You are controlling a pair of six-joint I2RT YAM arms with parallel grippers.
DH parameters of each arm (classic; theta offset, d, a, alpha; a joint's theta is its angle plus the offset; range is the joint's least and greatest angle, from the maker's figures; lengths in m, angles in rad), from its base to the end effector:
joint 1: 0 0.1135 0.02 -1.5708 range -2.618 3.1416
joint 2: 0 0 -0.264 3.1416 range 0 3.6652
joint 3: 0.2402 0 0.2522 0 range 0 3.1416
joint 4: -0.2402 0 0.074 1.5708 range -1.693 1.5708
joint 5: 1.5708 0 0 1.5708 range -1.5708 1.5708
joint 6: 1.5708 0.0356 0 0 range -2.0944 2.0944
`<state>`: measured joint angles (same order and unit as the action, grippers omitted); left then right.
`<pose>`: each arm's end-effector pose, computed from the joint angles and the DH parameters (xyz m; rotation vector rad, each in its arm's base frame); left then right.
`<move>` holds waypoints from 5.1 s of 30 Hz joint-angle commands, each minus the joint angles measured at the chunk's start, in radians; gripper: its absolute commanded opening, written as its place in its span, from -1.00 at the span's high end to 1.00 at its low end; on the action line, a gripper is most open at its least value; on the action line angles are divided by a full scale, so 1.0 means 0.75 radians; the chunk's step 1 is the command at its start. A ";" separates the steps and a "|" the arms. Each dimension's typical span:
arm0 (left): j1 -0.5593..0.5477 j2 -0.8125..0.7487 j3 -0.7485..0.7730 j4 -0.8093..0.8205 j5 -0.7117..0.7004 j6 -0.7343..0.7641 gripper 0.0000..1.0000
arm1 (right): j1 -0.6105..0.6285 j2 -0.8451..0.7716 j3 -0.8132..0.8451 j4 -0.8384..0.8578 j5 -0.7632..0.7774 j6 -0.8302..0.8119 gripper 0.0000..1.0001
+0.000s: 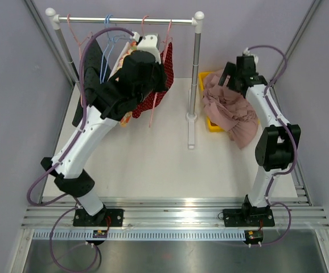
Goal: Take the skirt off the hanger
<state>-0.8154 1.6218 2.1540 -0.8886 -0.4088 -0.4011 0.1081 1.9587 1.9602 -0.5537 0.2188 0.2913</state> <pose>0.2256 -0.2189 0.5159 0.1230 1.9161 -0.4312 0.4555 0.0417 0.3612 0.3210 2.0838 0.0066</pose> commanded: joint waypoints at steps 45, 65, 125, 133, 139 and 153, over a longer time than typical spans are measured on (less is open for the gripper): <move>0.326 0.013 -0.119 0.277 0.320 0.095 -0.94 | 0.099 -1.239 -1.436 0.070 -0.406 0.209 -0.99; 0.322 0.184 0.173 0.187 0.122 0.042 1.00 | 0.101 -1.342 -1.397 0.014 -0.474 0.193 -0.99; 0.240 -0.236 0.253 -0.057 0.060 0.130 1.00 | 1.517 -1.018 -1.693 0.679 0.324 0.495 1.00; 0.238 -0.291 0.139 -0.065 0.119 0.116 1.00 | 1.531 -1.159 -1.381 0.299 0.704 0.334 1.00; 0.234 -0.364 -0.104 -0.014 0.179 0.091 1.00 | 1.531 -1.372 -1.080 0.318 1.029 -0.187 1.00; 0.232 -0.446 -0.377 0.103 0.236 0.044 1.00 | 0.859 -0.959 -0.285 0.276 0.638 -0.658 1.00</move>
<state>-0.6388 1.3151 1.8805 -0.8982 -0.2592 -0.3641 0.8936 1.1599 1.6375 -0.3534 0.8448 -0.1356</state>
